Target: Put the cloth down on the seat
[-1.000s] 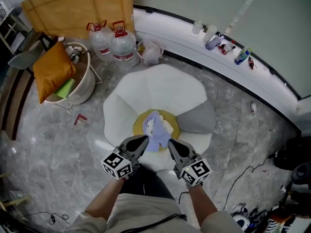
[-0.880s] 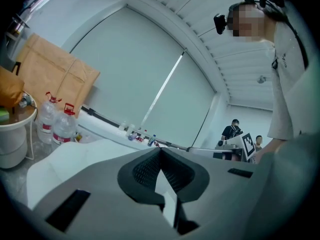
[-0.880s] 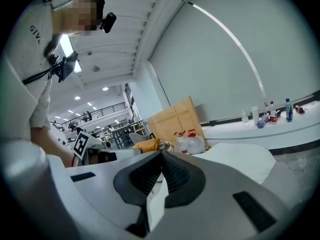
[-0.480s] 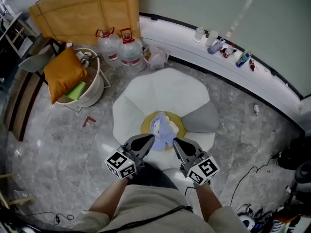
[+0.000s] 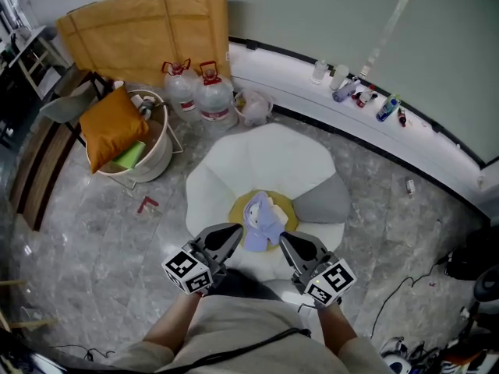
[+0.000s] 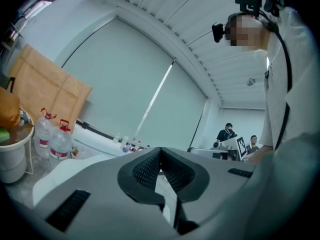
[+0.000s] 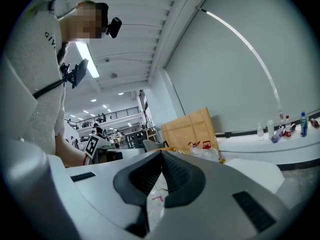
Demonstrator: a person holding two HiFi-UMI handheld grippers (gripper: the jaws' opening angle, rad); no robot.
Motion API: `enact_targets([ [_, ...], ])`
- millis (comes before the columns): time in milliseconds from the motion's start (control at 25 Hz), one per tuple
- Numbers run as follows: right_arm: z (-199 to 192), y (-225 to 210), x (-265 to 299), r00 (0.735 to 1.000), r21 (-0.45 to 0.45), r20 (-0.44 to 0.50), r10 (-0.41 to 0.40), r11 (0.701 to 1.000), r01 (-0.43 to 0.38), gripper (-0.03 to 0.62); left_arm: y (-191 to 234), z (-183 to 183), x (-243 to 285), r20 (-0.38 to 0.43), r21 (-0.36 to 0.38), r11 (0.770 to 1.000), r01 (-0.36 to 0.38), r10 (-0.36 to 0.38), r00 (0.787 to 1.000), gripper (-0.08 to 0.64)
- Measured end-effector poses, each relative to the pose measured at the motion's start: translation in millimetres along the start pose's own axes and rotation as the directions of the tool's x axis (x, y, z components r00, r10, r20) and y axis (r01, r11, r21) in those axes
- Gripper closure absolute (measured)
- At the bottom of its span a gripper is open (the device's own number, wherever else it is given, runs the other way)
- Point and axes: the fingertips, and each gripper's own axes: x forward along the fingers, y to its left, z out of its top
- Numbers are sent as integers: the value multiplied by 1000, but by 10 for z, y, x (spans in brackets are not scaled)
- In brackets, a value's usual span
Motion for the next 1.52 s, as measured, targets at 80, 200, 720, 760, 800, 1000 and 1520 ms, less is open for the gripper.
enact_targets([
  [80, 44, 5, -65, 1000, 4, 15, -8, 1000, 8, 574, -39, 28, -37, 13, 12, 1000, 6, -6, 1000, 546],
  [200, 139, 26, -153, 999, 8, 39, -6, 1000, 6, 574, -137, 116, -75, 21, 28, 999, 17, -18, 1000, 546],
  [720, 196, 209, -287, 997, 96, 65, 46, 994, -52, 574, -375, 210, -128, 26, 71, 997, 43, -45, 999, 546],
  [760, 187, 220, -295, 997, 95, 64, 49, 994, -55, 574, -383, 216, -124, 24, 70, 997, 43, -44, 999, 546],
  [800, 178, 228, -298, 997, 96, 63, 51, 994, -56, 574, -386, 219, -121, 23, 69, 997, 43, -45, 999, 546],
  [1000, 110, 197, -280, 996, 149, 77, 43, 987, -54, 574, -332, 208, -123, 25, 74, 996, 51, -53, 998, 546],
  [1520, 25, 157, -197, 996, 191, 82, 35, 980, -50, 574, -192, 189, -87, 11, 41, 998, 45, -46, 999, 546],
])
